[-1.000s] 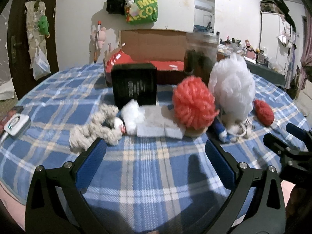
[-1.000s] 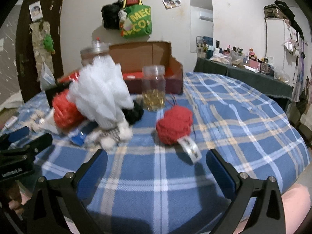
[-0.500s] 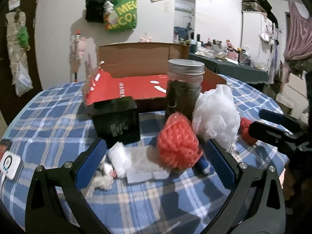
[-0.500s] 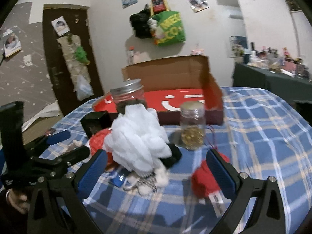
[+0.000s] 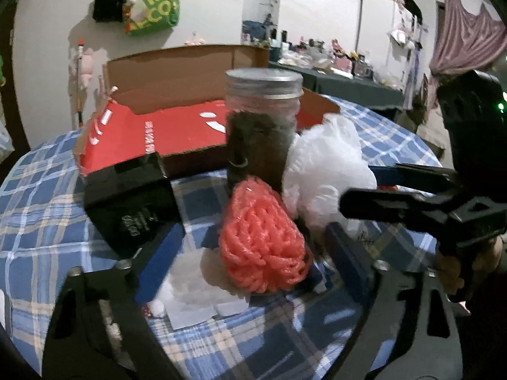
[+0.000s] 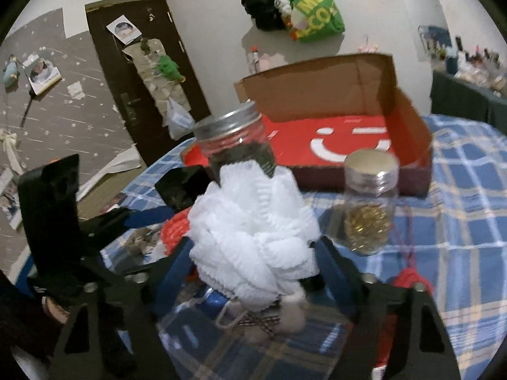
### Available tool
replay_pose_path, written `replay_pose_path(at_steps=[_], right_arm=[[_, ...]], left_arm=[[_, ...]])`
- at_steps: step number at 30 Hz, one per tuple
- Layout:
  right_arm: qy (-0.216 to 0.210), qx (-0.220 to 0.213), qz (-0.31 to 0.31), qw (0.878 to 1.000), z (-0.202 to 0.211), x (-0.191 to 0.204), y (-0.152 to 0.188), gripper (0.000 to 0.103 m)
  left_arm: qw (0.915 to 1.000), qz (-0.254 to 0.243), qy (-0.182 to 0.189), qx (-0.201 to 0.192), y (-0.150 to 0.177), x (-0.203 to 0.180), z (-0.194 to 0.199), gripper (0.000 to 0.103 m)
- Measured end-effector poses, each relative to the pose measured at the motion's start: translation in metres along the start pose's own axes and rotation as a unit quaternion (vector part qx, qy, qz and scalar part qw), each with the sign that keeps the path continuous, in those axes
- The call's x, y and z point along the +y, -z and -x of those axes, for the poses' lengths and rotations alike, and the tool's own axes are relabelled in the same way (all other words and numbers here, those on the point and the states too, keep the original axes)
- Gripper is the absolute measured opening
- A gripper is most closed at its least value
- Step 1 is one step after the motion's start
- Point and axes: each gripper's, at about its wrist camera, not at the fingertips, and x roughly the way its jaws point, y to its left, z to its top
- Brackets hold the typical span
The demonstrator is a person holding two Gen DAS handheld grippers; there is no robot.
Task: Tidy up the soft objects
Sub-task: 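Grasp the coral mesh sponge with the left tool while the right grasps the white sponge, then carry both sponges over the red box with both tools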
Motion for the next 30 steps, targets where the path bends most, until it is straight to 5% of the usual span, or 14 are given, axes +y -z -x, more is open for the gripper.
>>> replay_pose_path(at_steps=[2, 7, 30], right_arm=[[-0.002, -0.001, 0.002, 1.000, -0.001, 0.000, 0.002, 0.051], [0.022, -0.030, 0.015, 0.999, 0.013, 0.006, 0.009, 0.028], [0.129, -0.127, 0.057, 0.982, 0.077, 0.030, -0.002, 0.023]], left_arm=[[0.9999, -0.004, 0.010, 0.012, 0.002, 0.001, -0.005, 0.047], [0.9998, 0.004, 0.016, 0.012, 0.006, 0.004, -0.003, 0.043], [0.9975, -0.004, -0.051, -0.049, -0.017, 0.018, 0.049, 0.042]])
